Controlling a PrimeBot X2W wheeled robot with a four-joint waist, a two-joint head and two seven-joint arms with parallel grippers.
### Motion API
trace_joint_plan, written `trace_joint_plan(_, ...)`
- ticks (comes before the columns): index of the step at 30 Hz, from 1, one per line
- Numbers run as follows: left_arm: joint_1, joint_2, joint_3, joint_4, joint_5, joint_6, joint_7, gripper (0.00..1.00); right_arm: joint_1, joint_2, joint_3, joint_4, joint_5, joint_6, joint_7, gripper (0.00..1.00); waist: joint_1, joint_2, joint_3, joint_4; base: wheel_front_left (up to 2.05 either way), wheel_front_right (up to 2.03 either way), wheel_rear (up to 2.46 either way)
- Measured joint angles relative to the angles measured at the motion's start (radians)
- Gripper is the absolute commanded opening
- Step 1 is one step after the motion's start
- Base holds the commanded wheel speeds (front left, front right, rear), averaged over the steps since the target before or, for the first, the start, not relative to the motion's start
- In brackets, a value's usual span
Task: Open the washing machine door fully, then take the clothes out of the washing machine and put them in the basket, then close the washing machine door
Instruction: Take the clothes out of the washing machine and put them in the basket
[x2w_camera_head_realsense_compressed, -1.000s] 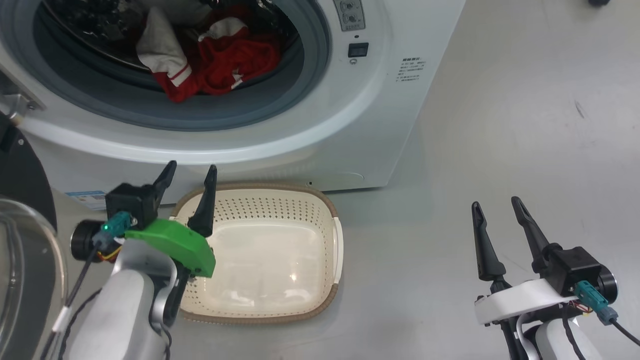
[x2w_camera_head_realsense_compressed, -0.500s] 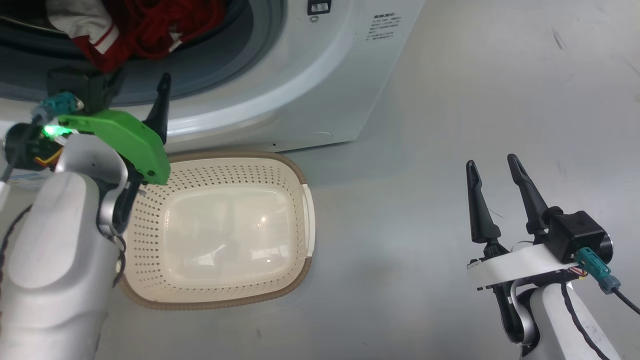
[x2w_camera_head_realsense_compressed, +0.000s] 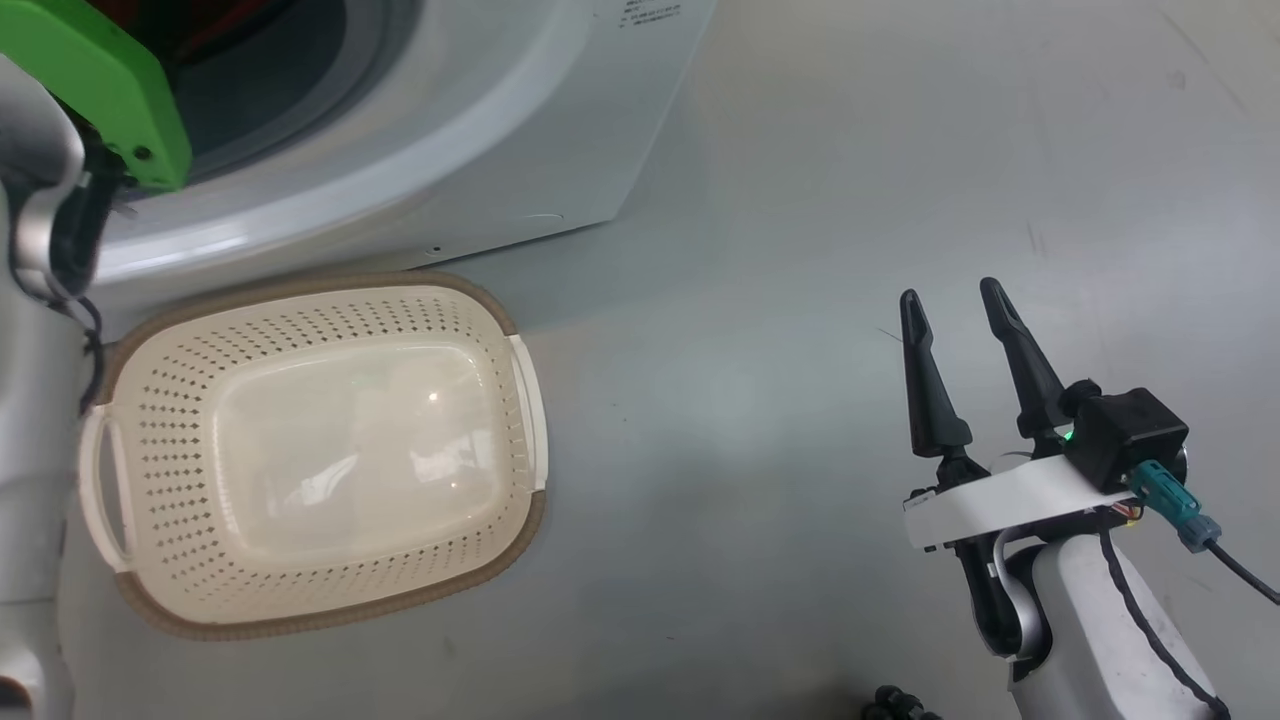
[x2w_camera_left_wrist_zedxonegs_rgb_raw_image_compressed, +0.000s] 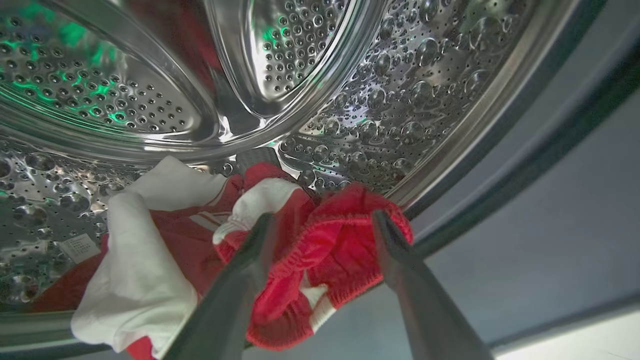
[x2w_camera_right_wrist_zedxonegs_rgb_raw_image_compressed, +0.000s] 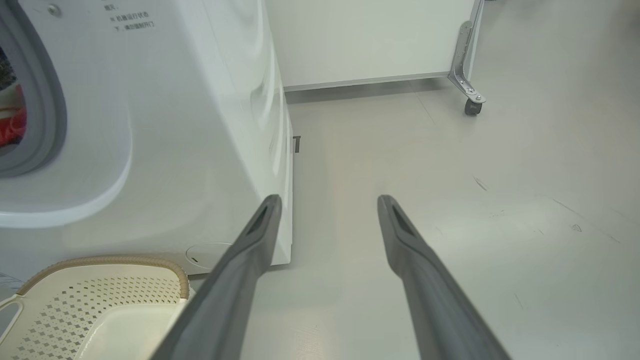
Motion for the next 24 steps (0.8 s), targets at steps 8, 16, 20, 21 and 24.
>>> trace_joint_plan(8, -0.085, 0.070, 0.025, 0.077, 0.023, 0.003, 0.068, 1.00, -0.046, 0.012, 0.013, 0.011, 0.023, 0.013, -0.001, 1.00, 0.0000, 0.0000, 0.053, -0.067, 0.00, 0.00, 0.00)
trace_joint_plan(16, -0.138, 0.091, 0.046, 0.137, 0.025, 0.022, 0.110, 1.00, -0.057, 0.018, 0.013, 0.018, 0.028, 0.020, -0.001, 1.00, 0.0000, 0.0000, 0.088, -0.121, 0.00, 0.00, 0.00)
trace_joint_plan(20, -0.169, 0.101, 0.057, 0.163, 0.032, 0.045, 0.119, 1.00, -0.061, 0.021, 0.012, 0.022, 0.037, 0.027, -0.001, 1.00, 0.0000, 0.0000, 0.108, -0.141, 0.00, 0.00, 0.00)
trace_joint_plan(21, -0.174, 0.105, 0.058, 0.173, 0.032, 0.050, 0.119, 1.00, -0.063, 0.022, 0.012, 0.022, 0.037, 0.027, -0.001, 1.00, 0.0000, 0.0000, 0.112, -0.145, 0.00, 0.00, 0.00)
trace_joint_plan(24, -0.181, 0.108, 0.064, 0.200, 0.038, 0.064, 0.127, 1.00, -0.071, 0.022, 0.011, 0.025, 0.037, 0.027, -0.001, 1.00, -0.0001, 0.0000, 0.123, -0.154, 0.00, 0.00, 0.00)
